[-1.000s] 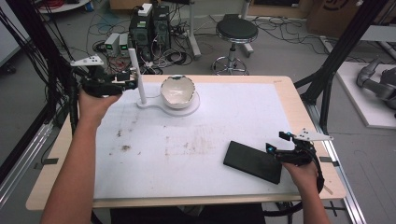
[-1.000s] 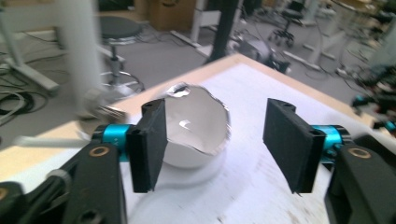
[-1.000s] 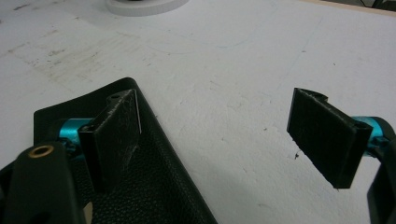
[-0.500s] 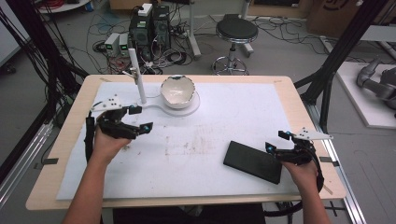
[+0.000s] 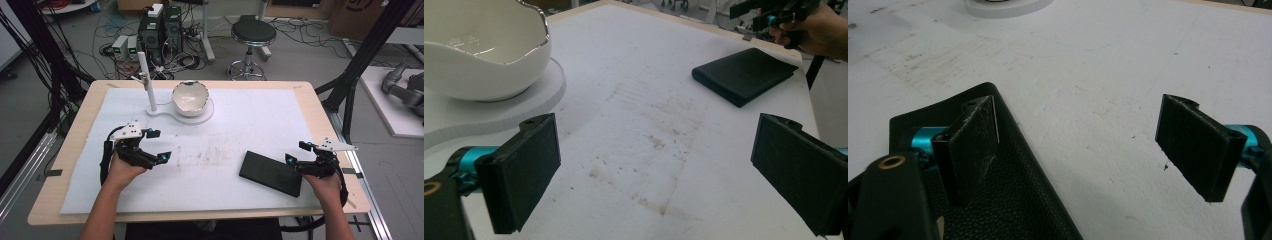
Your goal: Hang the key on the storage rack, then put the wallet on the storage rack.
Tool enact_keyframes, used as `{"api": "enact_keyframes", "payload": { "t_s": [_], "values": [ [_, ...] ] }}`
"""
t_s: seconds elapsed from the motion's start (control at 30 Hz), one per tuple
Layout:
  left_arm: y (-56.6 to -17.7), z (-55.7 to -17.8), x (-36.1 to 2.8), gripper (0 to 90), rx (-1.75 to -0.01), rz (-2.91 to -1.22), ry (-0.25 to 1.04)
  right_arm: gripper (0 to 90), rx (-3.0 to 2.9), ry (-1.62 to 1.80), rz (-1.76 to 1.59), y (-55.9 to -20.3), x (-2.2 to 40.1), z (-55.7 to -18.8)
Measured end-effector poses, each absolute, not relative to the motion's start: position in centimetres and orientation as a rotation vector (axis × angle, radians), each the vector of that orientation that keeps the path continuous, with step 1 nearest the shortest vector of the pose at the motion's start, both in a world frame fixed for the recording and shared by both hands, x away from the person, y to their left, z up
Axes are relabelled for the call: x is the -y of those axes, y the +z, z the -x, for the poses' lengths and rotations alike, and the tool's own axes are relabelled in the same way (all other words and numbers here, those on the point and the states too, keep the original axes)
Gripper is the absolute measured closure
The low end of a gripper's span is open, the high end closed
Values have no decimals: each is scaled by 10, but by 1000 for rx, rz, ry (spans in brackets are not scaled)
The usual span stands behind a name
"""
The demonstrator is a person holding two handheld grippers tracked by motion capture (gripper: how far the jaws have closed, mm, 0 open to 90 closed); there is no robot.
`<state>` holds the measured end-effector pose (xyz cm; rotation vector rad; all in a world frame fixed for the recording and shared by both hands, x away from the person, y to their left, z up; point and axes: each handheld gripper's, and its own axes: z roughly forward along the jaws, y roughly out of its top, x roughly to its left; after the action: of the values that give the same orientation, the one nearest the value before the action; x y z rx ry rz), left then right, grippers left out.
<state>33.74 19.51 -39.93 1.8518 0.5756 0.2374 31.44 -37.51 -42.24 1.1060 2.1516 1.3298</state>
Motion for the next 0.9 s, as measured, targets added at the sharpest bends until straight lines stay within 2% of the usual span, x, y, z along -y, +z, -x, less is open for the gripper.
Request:
{"api": "enact_keyframes", "payload": {
  "t_s": [0.23,0.4,0.9],
  "values": [
    [-411,-333,-196,56,-592,-1862,248,179,-2168,1326,-1097,-424,374,-315],
    [-417,-336,-195,56,-590,-1844,179,178,-2181,1334,-1082,-424,373,-317],
    [-417,-337,-194,56,-599,-1858,194,179,-2282,1319,-1019,-425,369,-318]
  ]
}}
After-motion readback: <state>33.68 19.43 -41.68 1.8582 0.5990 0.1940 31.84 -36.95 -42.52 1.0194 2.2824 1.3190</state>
